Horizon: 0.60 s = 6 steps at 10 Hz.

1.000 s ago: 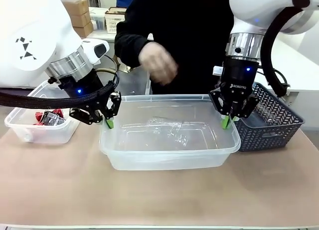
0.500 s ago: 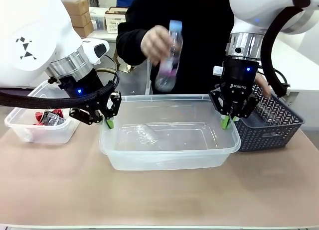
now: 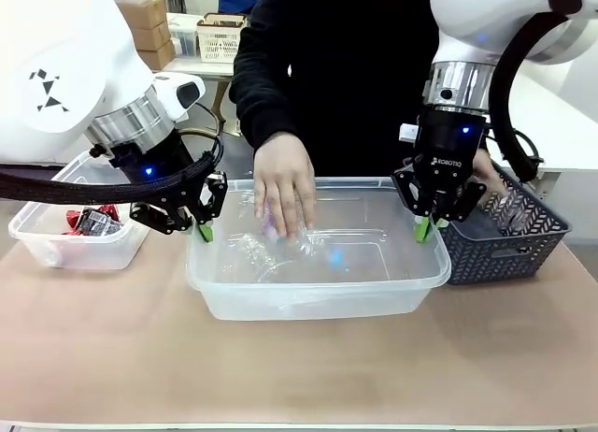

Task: Sort the waste into each basket.
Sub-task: Offer the picked Organizing box to the human.

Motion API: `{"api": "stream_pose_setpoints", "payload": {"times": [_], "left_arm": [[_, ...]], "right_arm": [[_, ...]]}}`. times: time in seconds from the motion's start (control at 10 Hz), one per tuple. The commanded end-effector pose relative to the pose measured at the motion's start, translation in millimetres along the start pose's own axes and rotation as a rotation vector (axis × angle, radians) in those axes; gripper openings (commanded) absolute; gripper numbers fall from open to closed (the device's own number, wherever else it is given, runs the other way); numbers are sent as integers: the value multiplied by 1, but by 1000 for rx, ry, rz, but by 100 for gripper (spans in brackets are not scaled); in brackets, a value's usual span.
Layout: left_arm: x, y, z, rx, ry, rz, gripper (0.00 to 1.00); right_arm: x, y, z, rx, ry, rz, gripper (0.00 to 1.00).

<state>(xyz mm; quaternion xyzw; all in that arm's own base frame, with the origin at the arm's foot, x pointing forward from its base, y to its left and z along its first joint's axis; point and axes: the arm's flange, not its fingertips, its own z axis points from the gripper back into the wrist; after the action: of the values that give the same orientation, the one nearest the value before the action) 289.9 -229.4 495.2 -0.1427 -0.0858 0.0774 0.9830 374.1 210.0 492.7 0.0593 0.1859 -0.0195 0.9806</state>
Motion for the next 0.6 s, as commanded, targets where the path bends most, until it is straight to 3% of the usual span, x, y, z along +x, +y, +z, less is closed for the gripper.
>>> {"api": "stream_pose_setpoints", "payload": {"times": [0.0,0.5], "left_arm": [[0,0,5,-10,-14,23,0],[0,0,5,-10,-14,23,0]], "right_arm": [[-1,-1,2,3,-5,7,1],[-1,-1,2,3,-5,7,1]]}}
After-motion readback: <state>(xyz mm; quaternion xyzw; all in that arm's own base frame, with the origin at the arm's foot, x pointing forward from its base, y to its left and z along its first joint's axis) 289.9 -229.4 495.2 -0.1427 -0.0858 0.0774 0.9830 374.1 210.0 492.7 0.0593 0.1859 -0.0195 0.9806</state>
